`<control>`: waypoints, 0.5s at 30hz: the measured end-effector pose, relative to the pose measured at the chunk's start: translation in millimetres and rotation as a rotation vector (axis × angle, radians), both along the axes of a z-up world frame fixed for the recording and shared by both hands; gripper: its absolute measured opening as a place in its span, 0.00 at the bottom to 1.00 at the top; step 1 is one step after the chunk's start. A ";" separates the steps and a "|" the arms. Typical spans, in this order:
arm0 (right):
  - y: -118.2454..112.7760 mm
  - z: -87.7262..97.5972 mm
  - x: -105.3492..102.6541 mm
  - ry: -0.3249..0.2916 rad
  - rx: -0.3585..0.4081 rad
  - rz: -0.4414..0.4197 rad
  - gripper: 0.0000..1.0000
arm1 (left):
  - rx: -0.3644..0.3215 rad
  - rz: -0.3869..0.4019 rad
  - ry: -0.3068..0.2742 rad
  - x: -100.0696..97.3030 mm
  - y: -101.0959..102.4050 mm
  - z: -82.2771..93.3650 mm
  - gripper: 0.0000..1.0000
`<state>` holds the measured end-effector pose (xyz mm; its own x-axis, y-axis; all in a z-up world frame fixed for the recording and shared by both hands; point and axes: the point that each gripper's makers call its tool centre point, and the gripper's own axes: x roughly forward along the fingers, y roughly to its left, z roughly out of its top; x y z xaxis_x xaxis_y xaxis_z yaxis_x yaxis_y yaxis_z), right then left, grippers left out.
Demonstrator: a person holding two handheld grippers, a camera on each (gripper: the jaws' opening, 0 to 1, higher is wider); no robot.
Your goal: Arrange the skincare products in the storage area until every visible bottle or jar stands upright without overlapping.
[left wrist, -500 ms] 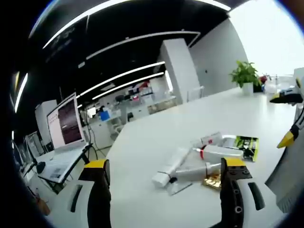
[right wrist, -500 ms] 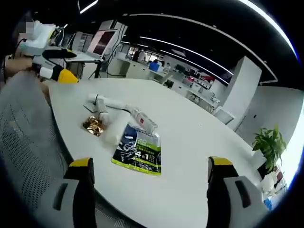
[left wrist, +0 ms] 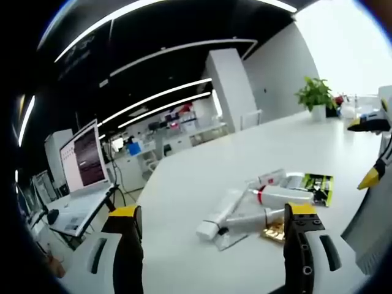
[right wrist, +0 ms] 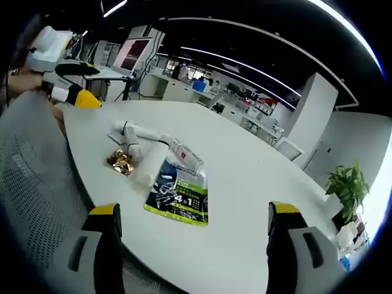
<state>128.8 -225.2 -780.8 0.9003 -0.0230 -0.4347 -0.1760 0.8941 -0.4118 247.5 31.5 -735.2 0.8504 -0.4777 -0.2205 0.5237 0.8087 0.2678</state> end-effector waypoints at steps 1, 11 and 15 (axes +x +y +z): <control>-0.3 0.0 0.0 0.000 -0.003 -0.001 1.00 | 0.002 0.000 0.000 0.0 0.1 -0.3 0.94; -0.7 -0.2 -0.2 0.000 -0.010 -0.002 1.00 | 0.004 -0.003 0.000 -0.5 -0.4 -0.9 0.94; -1.6 -0.8 -0.4 0.003 -0.019 -0.006 1.00 | 0.012 -0.006 0.004 -0.9 -1.0 -2.2 0.94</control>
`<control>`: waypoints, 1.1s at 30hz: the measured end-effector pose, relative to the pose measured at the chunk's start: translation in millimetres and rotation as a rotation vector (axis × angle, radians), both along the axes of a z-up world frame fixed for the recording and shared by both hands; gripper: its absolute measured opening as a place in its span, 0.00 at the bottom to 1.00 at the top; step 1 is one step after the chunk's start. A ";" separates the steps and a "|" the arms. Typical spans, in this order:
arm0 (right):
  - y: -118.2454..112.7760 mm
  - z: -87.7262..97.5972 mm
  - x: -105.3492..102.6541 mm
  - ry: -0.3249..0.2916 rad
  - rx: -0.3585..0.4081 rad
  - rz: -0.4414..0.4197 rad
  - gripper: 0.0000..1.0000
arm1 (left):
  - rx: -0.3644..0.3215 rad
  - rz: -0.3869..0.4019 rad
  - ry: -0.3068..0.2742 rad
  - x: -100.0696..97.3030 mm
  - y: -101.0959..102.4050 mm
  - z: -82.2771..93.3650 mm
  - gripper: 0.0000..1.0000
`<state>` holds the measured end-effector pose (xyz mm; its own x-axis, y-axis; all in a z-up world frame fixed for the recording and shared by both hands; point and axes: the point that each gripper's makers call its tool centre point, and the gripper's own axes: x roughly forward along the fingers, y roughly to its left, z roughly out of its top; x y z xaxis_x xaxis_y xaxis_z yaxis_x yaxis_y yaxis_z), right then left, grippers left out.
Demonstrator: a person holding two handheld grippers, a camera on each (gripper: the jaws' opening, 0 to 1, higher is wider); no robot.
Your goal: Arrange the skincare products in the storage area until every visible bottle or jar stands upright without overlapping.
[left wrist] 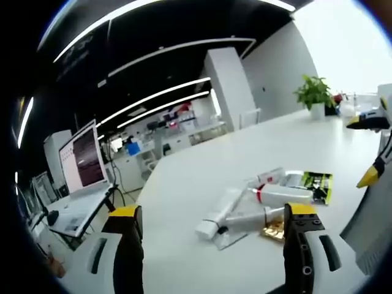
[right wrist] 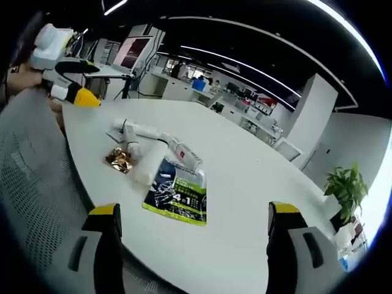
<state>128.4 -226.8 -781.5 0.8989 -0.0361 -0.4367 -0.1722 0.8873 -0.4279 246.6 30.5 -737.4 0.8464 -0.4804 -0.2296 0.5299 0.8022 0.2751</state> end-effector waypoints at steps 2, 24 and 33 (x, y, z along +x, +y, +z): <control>-0.4 0.4 0.2 -0.003 -0.001 -0.002 1.00 | 0.003 0.001 -0.002 0.1 0.2 0.0 0.94; -2.2 1.4 0.5 -0.006 -0.007 -0.012 1.00 | 0.019 0.000 -0.004 0.4 0.3 -1.2 0.97; -3.9 0.1 -0.3 0.011 -0.001 -0.017 1.00 | 0.040 -0.015 0.003 -1.2 -2.0 -3.7 0.97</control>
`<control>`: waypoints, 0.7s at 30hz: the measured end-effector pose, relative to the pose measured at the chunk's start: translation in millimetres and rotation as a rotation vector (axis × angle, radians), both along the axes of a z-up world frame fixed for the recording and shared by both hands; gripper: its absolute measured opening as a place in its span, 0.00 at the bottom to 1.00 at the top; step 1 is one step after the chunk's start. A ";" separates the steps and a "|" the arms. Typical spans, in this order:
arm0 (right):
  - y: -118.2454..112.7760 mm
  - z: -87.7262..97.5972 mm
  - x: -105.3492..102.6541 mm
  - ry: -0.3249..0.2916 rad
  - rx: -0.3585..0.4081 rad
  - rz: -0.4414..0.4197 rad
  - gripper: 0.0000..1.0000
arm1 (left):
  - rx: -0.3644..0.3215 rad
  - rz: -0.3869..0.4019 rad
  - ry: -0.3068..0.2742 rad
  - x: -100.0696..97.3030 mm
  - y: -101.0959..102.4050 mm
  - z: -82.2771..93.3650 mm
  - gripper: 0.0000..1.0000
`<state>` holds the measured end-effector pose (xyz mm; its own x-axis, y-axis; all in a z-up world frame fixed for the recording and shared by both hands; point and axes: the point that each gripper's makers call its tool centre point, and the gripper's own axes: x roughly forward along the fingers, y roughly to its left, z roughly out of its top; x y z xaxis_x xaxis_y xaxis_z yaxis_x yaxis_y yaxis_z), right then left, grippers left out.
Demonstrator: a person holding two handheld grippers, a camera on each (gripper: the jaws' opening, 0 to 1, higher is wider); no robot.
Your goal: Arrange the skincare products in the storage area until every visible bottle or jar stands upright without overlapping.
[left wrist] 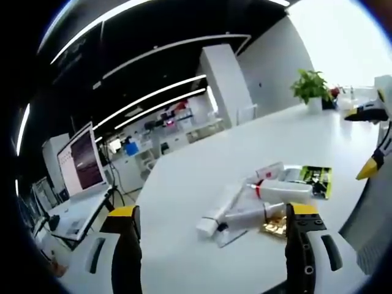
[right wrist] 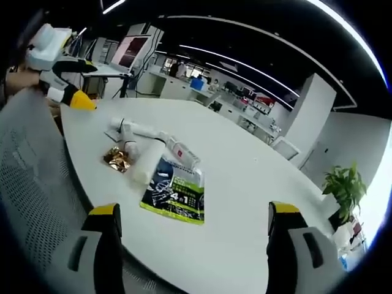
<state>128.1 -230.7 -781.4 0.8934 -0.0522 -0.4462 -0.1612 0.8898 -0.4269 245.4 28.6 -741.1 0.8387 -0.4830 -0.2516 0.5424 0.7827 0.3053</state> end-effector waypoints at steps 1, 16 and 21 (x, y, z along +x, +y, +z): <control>-0.7 0.4 0.2 0.000 0.005 -0.003 1.00 | 0.001 -0.001 0.001 -0.1 -0.1 -0.1 0.97; 6.7 11.1 23.0 0.011 0.104 0.059 1.00 | 0.016 -0.013 -0.006 -0.4 -1.4 -0.3 0.97; 15.4 9.6 36.3 0.035 0.133 0.105 1.00 | 0.011 -0.011 -0.007 0.4 -0.6 0.2 0.97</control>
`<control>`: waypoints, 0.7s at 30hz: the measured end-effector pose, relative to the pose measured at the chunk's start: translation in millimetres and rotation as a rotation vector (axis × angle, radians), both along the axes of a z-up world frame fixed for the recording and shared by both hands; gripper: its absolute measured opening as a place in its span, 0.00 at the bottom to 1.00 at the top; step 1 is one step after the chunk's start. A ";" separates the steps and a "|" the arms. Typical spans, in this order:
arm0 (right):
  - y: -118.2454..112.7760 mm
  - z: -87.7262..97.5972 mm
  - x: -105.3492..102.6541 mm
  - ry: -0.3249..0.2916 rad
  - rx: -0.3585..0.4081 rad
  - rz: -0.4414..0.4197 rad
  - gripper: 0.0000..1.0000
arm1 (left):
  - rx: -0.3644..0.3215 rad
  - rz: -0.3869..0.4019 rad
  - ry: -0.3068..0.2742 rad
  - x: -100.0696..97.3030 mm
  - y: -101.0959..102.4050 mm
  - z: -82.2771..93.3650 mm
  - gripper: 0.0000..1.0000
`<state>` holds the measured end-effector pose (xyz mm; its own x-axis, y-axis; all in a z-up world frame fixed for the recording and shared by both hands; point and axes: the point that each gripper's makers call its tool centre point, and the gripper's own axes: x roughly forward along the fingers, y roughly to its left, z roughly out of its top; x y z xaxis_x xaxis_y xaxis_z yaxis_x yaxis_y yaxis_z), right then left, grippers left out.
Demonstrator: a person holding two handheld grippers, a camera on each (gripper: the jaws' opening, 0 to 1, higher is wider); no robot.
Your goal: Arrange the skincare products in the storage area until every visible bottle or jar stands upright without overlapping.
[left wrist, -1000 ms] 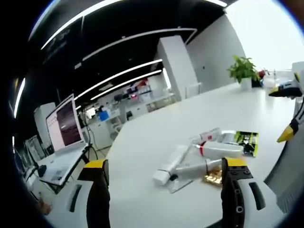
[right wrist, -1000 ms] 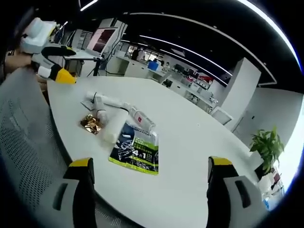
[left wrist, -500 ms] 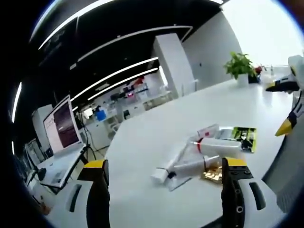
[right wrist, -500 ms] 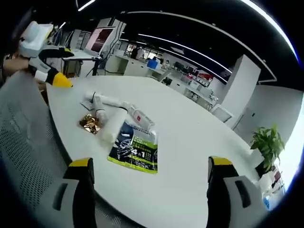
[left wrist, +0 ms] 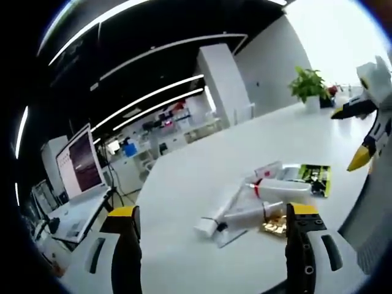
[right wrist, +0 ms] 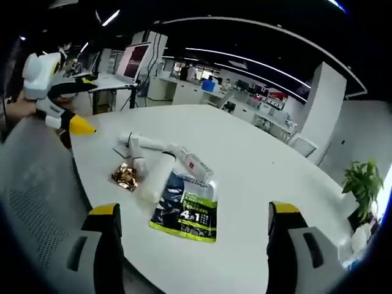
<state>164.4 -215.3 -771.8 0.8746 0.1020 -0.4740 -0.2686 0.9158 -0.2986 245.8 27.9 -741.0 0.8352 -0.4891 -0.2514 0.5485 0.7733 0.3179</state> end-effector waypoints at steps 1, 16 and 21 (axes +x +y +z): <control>2.6 -0.7 3.6 0.007 0.006 0.014 1.00 | -0.002 0.000 -0.003 0.1 -0.1 0.6 0.97; 50.1 -12.5 56.0 0.110 0.119 0.184 0.99 | -0.017 0.014 -0.029 1.2 2.3 6.2 0.97; 60.4 -29.1 66.4 0.213 0.097 0.233 0.88 | -0.019 0.014 -0.033 1.0 2.5 6.8 0.97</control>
<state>230.8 -154.9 -800.9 0.7048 0.3415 -0.6218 -0.5216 0.8435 -0.1280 246.8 30.4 -734.2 0.8494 -0.4821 -0.2148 0.5276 0.7867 0.3206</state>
